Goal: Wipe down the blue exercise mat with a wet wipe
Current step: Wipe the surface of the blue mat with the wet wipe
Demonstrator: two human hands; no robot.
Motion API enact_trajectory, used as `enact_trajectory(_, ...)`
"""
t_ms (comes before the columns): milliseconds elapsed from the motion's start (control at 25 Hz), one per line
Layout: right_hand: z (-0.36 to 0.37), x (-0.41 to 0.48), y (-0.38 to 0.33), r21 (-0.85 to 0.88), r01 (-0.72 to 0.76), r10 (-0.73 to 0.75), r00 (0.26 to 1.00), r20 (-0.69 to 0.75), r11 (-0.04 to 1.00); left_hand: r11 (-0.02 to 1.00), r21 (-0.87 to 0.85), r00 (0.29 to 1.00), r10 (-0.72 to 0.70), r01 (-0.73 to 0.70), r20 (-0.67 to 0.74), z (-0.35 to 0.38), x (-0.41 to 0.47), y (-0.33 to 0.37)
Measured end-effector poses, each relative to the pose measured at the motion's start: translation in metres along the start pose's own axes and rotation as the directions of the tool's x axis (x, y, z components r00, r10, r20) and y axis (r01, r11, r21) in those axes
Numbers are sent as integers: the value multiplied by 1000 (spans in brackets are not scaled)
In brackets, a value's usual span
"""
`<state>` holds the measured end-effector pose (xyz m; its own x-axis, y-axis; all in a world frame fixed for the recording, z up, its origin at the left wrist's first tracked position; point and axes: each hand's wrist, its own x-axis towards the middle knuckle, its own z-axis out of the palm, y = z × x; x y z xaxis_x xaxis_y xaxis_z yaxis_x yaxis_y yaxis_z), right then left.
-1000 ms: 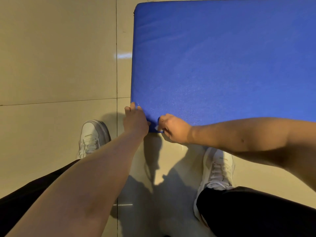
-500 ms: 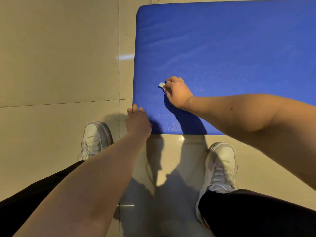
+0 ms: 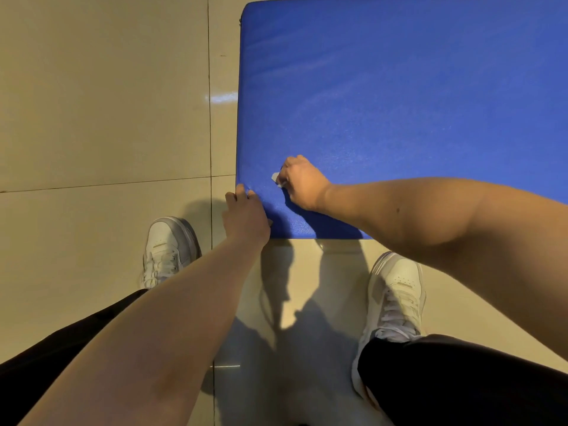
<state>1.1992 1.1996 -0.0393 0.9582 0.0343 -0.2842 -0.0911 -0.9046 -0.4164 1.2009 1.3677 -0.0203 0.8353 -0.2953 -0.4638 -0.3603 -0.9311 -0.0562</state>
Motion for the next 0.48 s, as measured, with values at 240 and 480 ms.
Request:
enact_trajectory(240,42,-72,-13,122,36,-39,999,25,992,1000,-24,999,13,-13,-39,2,-3,0)
enact_trajectory(480,35,-103,-8,148,73,-85,994,75,986,992,-77,985,87,-100,-152,7,-14,6)
